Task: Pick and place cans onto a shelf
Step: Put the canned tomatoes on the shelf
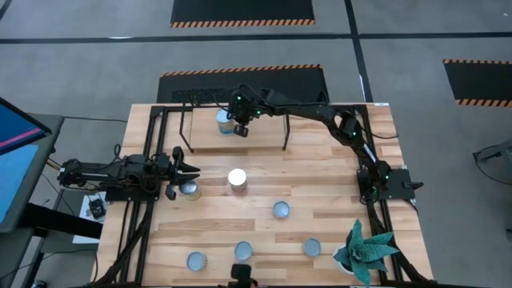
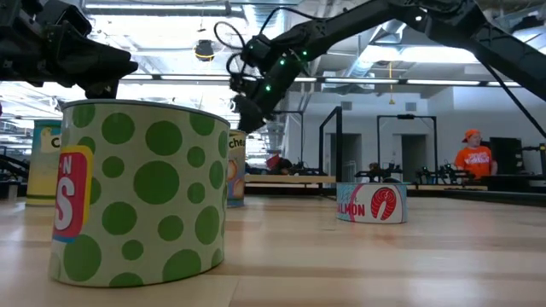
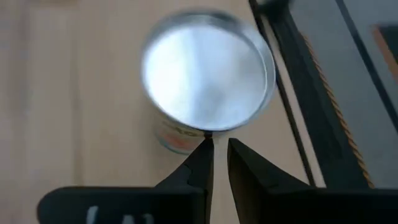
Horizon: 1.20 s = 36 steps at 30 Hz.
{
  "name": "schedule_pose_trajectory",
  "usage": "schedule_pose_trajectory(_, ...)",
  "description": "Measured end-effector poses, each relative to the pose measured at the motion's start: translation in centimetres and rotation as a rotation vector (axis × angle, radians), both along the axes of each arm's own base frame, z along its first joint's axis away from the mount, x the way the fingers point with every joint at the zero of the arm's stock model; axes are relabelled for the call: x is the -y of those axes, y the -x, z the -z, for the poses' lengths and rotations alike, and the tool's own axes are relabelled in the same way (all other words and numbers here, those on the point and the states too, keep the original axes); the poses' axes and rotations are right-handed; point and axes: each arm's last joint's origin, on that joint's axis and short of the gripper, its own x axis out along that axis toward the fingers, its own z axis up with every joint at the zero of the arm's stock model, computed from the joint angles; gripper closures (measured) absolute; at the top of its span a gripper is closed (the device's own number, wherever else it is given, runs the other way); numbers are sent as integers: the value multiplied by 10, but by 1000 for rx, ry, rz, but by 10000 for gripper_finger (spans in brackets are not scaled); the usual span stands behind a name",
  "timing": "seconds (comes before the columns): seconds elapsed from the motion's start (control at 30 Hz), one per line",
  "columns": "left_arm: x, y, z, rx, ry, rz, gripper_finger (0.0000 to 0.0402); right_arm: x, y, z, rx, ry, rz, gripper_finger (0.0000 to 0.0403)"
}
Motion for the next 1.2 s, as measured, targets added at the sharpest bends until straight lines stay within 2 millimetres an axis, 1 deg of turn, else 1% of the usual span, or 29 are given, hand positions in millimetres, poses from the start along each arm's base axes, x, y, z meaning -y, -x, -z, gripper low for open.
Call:
schedule_pose_trajectory(0.13, 0, 0, 0, 0, 0, 0, 320, -11, -5, -4, 57, -83, -115, 333)
schedule_pose_trajectory(0.2, 0, 0, 0, 0, 0, 0, 320, -17, -6, -3, 54, -118, -152, 333)
schedule_pose_trajectory(0.27, 0, 0, 0, 0, 0, 0, 320, -25, -1, -9, 20, -157, -162, 333)
schedule_pose_trajectory(0.33, 0, 0, 0, 0, 0, -1, 320, -36, 0, -22, 2, -168, -178, 333)
schedule_pose_trajectory(0.47, -2, 0, -1, 9, -2, -57, 320, -65, 17, -58, -80, -190, -228, 333)
schedule_pose_trajectory(0.6, -5, 1, -11, 97, -27, -185, 320, -95, 48, -93, -187, -215, -248, 333)
schedule_pose_trajectory(0.7, -10, 4, -22, 202, -23, -367, 320, -112, 77, -117, -266, -261, -205, 333)
schedule_pose_trajectory(0.77, -13, 7, -30, 260, -82, -460, 320, -123, 96, -132, -309, -295, -169, 333)
schedule_pose_trajectory(0.87, -13, 11, -44, 365, -204, -514, 320, -141, 122, -149, -377, -342, -139, 333)
schedule_pose_trajectory(1.0, -12, 14, -56, 475, -340, -523, 320, -164, 147, -165, -368, -347, -118, 333)
schedule_pose_trajectory(1.03, -12, 13, -58, 476, -352, -532, 320, -171, 154, -169, -363, -338, -121, 333)
schedule_pose_trajectory(1.1, -13, 9, -63, 421, -358, -576, 320, -183, 167, -174, -359, -310, -122, 333)
schedule_pose_trajectory(1.2, -19, -2, -75, 260, -376, -655, 320, -198, 182, -175, -357, -248, -97, 333)
